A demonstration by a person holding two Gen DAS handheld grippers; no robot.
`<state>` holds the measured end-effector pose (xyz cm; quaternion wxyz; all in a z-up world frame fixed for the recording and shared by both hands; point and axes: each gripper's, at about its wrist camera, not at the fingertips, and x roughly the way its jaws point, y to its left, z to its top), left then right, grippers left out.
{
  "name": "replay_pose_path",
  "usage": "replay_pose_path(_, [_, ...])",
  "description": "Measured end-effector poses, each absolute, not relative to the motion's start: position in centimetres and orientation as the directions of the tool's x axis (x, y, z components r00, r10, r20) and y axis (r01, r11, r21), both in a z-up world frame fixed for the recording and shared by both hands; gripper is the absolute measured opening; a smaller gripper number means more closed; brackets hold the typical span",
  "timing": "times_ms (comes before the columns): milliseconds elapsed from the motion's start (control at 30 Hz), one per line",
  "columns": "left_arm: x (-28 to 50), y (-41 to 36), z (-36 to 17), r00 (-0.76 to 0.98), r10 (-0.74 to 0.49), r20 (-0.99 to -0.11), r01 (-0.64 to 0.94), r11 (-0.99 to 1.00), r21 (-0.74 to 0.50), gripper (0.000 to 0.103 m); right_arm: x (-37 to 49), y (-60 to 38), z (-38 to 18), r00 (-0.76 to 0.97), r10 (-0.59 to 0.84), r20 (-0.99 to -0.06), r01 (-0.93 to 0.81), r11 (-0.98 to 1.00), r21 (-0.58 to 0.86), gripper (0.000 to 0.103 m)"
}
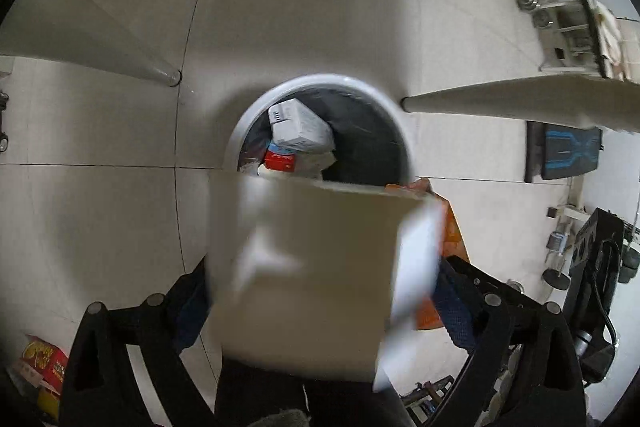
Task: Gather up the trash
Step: 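Carry the cardboard and orange wrapper to the bin and release both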
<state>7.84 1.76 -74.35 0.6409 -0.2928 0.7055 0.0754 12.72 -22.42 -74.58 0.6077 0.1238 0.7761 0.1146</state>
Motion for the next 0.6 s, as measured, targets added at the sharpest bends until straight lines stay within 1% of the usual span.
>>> replay_pose_path(67, [7.5, 1.8, -75.9, -0.013, -0.320, -0.947, -0.522, 0.810, -0.266, 0.097, 13.5, -22.0, -77.5, -0.258, 0.351, -0.900, 0.062, 0.936, 0.347, 0.029])
replay_pose_path(100, [7.5, 1.8, -76.5, -0.015, -0.308, -0.951, -0.527, 0.811, -0.254, 0.097, 13.5, -22.0, -78.8, -0.266, 0.362, -0.894, 0.069, 0.932, 0.357, 0.047])
replay_pose_path(133, [7.4, 1.8, -76.6, -0.019, -0.292, -0.956, -0.526, 0.816, -0.239, 0.097, 13.5, -22.0, -79.7, -0.263, 0.368, -0.892, 0.069, 0.929, 0.363, 0.061])
replay_pose_path(200, [6.5, 2.0, -76.0, -0.025, -0.254, -0.967, -0.518, 0.830, -0.205, 0.097, 13.5, -21.8, -80.4, -0.256, 0.364, -0.896, 0.050, 0.930, 0.363, 0.071])
replay_pose_path(233, [5.9, 2.3, -75.5, -0.025, -0.231, -0.973, -0.513, 0.838, -0.186, 0.097, 13.5, -21.7, -80.4, -0.251, 0.362, -0.898, 0.040, 0.930, 0.364, 0.080])
replay_pose_path(267, [5.6, 2.4, -74.9, -0.029, -0.196, -0.980, -0.504, 0.850, -0.155, 0.097, 13.6, -21.3, -80.2, -0.248, 0.349, -0.904, 0.027, 0.935, 0.354, 0.085])
replay_pose_path(300, [5.3, 2.3, -74.3, -0.039, -0.161, -0.986, -0.492, 0.862, -0.122, 0.097, 13.5, -21.3, -80.1, -0.241, 0.331, -0.912, 0.007, 0.941, 0.340, 0.092])
replay_pose_path(333, [5.0, 2.2, -73.7, -0.046, -0.136, -0.990, -0.485, 0.869, -0.097, 0.097, 13.3, -21.2, -79.6, -0.233, 0.308, -0.923, -0.019, 0.947, 0.321, 0.097])
replay_pose_path(400, [4.3, 2.1, -72.3, -0.051, -0.087, -0.995, -0.480, 0.876, -0.052, 0.097, 13.0, -20.7, -78.2, -0.204, 0.232, -0.951, -0.099, 0.962, 0.256, 0.099])
replay_pose_path(500, [3.4, 2.1, -70.6, -0.059, -0.053, -0.997, -0.477, 0.879, -0.018, 0.097, 12.4, -20.1, -75.6, -0.147, 0.138, -0.979, -0.210, 0.963, 0.167, 0.100])
replay_pose_path(600, [2.7, 1.7, -68.7, -0.059, -0.045, -0.997, -0.484, 0.875, -0.011, 0.097, 12.0, -19.9, -73.3, -0.111, 0.091, -0.990, -0.272, 0.955, 0.119, 0.100])
